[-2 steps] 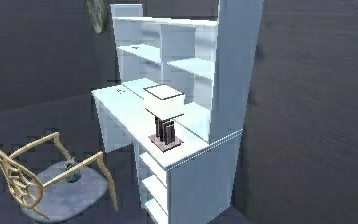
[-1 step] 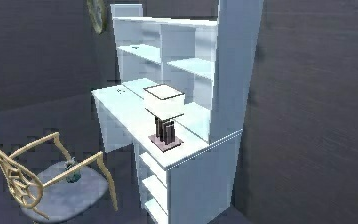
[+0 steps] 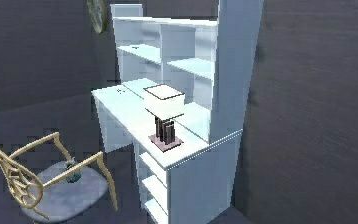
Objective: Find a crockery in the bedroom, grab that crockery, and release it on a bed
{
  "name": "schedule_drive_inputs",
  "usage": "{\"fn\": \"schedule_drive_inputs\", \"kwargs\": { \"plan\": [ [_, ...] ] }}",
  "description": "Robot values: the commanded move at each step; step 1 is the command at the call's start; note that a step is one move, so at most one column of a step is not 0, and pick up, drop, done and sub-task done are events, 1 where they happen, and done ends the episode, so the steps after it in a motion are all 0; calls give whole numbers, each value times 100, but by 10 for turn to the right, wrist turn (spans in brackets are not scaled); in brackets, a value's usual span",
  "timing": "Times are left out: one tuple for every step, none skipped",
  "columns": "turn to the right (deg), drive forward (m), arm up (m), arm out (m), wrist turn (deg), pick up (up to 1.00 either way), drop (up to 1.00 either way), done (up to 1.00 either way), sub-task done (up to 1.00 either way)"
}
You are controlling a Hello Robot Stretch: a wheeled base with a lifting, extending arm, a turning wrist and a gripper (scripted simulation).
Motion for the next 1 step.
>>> {"fn": "schedule_drive_inputs", "kwargs": {
  "plan": [
    [0,0,0,0,-450,0,0,0,0]
  ]
}}
